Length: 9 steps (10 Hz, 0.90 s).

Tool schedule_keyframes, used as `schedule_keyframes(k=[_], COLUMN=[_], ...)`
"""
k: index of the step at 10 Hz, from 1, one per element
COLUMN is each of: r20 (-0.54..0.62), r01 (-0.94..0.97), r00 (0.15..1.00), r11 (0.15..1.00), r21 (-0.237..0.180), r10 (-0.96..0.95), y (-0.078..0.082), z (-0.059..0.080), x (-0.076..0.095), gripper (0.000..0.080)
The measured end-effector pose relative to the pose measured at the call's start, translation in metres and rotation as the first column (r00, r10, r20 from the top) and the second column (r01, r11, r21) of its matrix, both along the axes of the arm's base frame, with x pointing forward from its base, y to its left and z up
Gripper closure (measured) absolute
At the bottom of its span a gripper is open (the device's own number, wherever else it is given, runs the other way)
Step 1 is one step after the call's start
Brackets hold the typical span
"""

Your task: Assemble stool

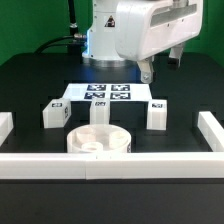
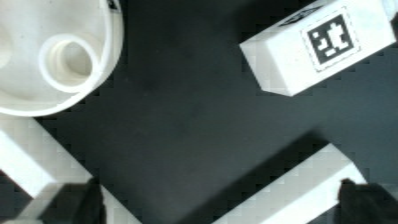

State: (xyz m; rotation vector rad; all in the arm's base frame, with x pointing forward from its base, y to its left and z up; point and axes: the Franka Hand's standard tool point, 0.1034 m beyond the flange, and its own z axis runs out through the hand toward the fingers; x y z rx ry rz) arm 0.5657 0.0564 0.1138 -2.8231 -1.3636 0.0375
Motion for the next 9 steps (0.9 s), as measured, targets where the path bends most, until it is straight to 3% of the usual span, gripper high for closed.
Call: schedule_keyframes(k=[5, 6, 9], r20=[0.006, 0.012, 0.013], r01=[-0.035, -0.080, -0.141], r00=[0.999, 0.997, 0.990], r11=[0.999, 0.997, 0.990], r21=[0.003, 0.004, 0.014], r10=[0.035, 0.080, 0.141], y=[-0.005, -0.030, -0.067], z=[-0.003, -0.018, -0.053], x=[0.001, -0.002, 0.001], gripper=[0.0150, 0.0150, 0.0150])
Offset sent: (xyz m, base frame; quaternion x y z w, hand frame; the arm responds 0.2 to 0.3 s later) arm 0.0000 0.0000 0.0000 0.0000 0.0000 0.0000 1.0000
